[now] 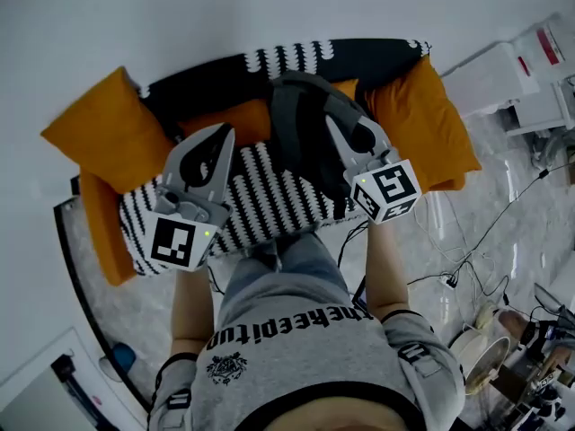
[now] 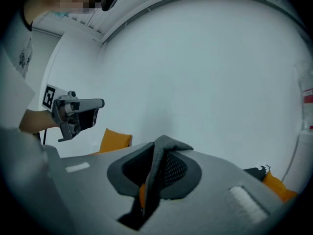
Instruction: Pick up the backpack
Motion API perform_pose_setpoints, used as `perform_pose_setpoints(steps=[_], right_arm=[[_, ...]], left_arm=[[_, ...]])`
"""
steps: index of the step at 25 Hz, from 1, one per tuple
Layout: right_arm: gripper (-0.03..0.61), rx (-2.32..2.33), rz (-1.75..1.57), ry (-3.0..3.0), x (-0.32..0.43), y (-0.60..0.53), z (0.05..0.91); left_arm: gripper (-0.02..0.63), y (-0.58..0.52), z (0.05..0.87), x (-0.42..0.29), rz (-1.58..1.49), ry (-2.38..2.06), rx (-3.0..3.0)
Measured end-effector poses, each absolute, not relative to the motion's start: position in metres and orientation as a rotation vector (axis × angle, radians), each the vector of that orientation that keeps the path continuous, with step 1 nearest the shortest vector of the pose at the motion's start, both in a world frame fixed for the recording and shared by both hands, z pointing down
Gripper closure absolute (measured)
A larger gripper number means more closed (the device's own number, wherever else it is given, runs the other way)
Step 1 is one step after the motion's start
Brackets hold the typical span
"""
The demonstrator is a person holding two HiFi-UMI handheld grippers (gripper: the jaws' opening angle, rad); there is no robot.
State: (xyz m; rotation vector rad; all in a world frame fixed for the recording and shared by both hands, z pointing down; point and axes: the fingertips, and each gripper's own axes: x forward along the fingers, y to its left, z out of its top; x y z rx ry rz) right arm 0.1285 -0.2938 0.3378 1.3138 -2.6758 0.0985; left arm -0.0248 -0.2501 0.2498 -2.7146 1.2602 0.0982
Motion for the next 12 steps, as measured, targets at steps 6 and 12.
perform_pose_setpoints(steps=[6, 12], right_arm=[[0.549, 1.386, 0.028, -2.674, 0.125, -0.271, 0.302], [0.548, 1.449, -0.014, -2.664, 0.125, -0.254, 0.275]], left_arm=[[0.600, -0.237, 0.230, -0.028, 0.148, 1.212, -2.691], [0.600, -0.229, 0.221, -0.032, 0.142, 1.206, -2.689]])
